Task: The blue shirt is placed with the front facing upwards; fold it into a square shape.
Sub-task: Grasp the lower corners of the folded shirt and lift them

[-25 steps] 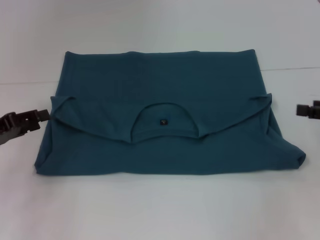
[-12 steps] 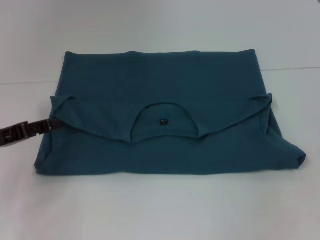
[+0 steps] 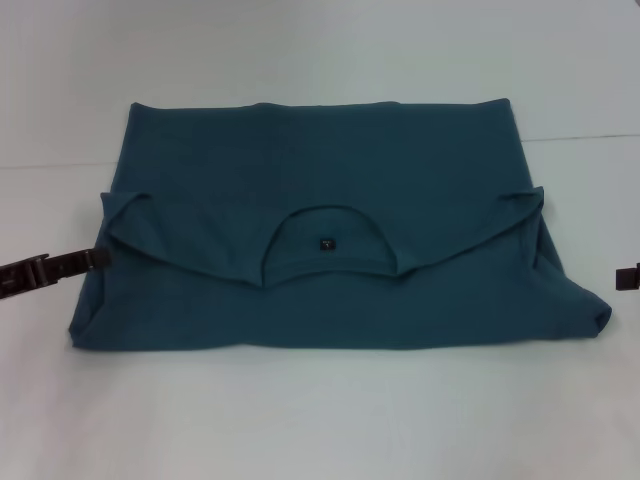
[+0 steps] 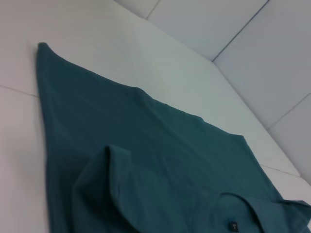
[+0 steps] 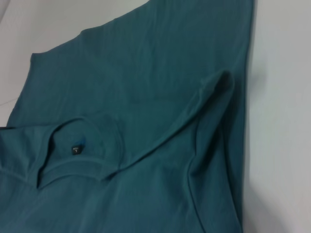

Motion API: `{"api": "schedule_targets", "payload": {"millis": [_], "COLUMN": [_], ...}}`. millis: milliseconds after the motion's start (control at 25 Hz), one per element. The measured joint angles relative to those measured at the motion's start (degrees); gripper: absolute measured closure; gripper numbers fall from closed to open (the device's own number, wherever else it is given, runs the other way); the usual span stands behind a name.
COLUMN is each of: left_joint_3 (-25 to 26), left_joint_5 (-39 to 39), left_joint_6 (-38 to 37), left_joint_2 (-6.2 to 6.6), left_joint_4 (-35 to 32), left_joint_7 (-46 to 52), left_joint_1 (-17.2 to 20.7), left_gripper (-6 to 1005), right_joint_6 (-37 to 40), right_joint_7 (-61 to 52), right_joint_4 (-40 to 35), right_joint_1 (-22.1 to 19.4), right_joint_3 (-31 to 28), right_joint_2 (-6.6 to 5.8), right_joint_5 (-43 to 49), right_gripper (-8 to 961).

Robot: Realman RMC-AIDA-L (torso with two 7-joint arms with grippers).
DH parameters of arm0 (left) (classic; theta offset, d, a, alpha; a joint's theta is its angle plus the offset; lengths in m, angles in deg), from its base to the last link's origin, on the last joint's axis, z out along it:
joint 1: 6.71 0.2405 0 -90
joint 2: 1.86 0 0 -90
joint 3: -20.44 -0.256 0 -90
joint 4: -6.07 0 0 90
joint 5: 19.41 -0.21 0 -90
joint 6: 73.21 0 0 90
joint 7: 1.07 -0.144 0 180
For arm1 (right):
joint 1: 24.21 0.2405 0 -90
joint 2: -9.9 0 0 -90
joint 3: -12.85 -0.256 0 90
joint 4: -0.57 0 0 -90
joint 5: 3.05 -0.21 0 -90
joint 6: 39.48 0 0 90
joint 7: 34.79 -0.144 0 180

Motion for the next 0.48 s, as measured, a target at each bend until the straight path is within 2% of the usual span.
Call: {"api": "schedule_targets", "payload": {"millis": [200,480], "left_joint_3": [-0.25,-0.21], "left_joint_5": [-0.04,-0.55], "left_joint_6": [1.0,2.31], "left_joint_2": [-0.16,-0.55], "left_joint_4": [-0.11,-0.09], "left_joint_7": [-0.65,-1.41], "left_joint_1": [0.08,0.07], "left_gripper": [433,433], "right_joint_6": [-3.01,-4.35], "right_joint_7": [0.29,0.58], "right_joint_4": [3.39,6.18], "right_joint_1": [0.45,1.1], "right_joint_3": [0.19,0.32], "right_joint_2": [0.16,0.49], "right_joint_5": [-0.06,-0.14], "right_gripper": [93,210]}}
